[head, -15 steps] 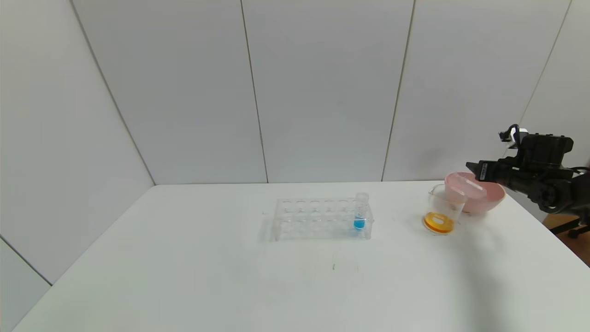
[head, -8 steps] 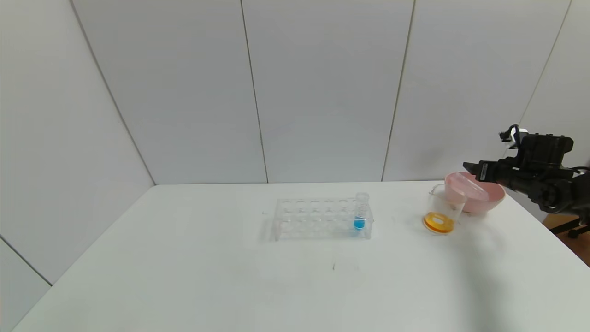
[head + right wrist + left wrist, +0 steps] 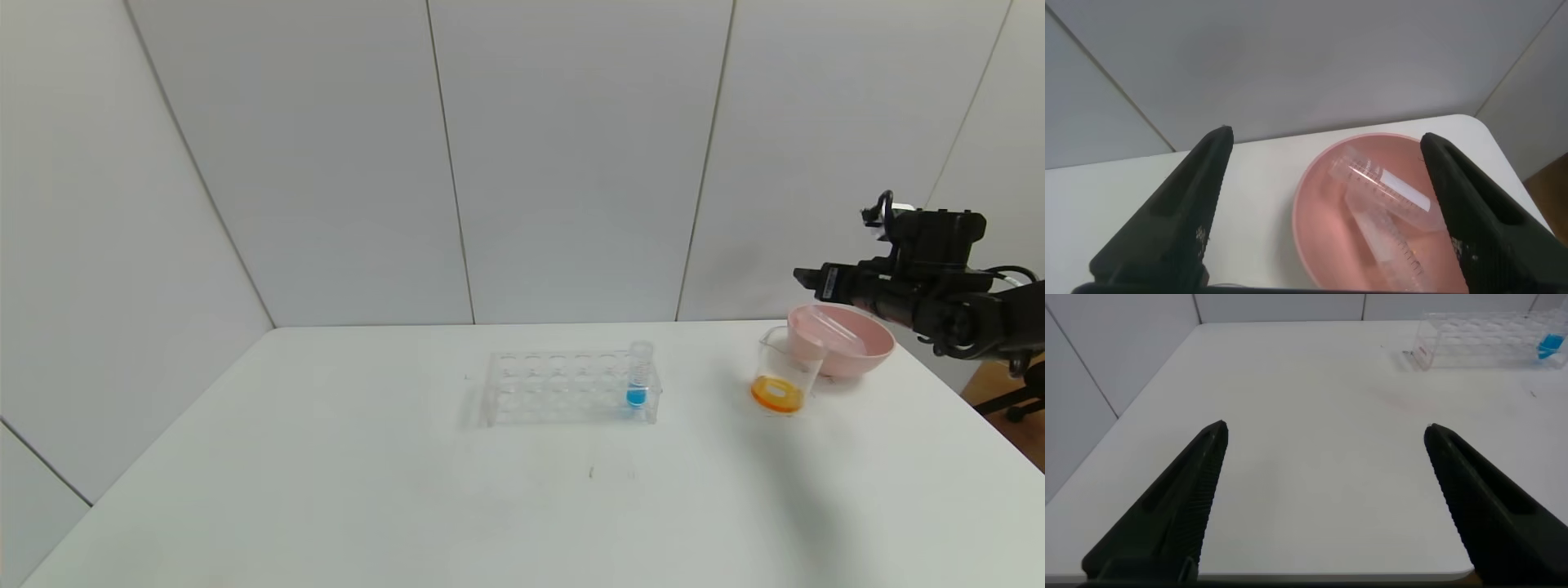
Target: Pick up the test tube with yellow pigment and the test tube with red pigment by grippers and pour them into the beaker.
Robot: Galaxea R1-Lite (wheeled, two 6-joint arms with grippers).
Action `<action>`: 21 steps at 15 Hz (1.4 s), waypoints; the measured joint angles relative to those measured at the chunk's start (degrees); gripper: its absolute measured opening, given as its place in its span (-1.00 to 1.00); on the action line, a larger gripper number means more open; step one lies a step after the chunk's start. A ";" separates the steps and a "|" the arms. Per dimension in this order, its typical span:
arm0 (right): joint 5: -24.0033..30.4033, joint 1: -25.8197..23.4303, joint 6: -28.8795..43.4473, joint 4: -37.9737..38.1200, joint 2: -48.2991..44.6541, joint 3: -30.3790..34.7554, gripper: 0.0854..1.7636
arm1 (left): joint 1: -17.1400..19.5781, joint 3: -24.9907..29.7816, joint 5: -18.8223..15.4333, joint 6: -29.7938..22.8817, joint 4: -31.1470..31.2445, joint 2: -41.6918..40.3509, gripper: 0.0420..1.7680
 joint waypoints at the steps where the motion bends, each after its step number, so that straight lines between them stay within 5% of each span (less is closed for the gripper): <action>1: -2.33 1.73 0.20 0.02 -0.74 0.11 0.86 | 0.00 0.00 0.02 0.00 0.00 0.00 0.94; 9: -6.08 11.13 1.01 0.44 -19.10 15.45 0.91 | 0.00 0.00 0.02 0.00 0.00 0.00 0.94; 21: -7.78 11.62 -8.45 0.46 -63.43 39.31 0.92 | 0.00 0.00 0.02 0.00 0.01 0.00 0.94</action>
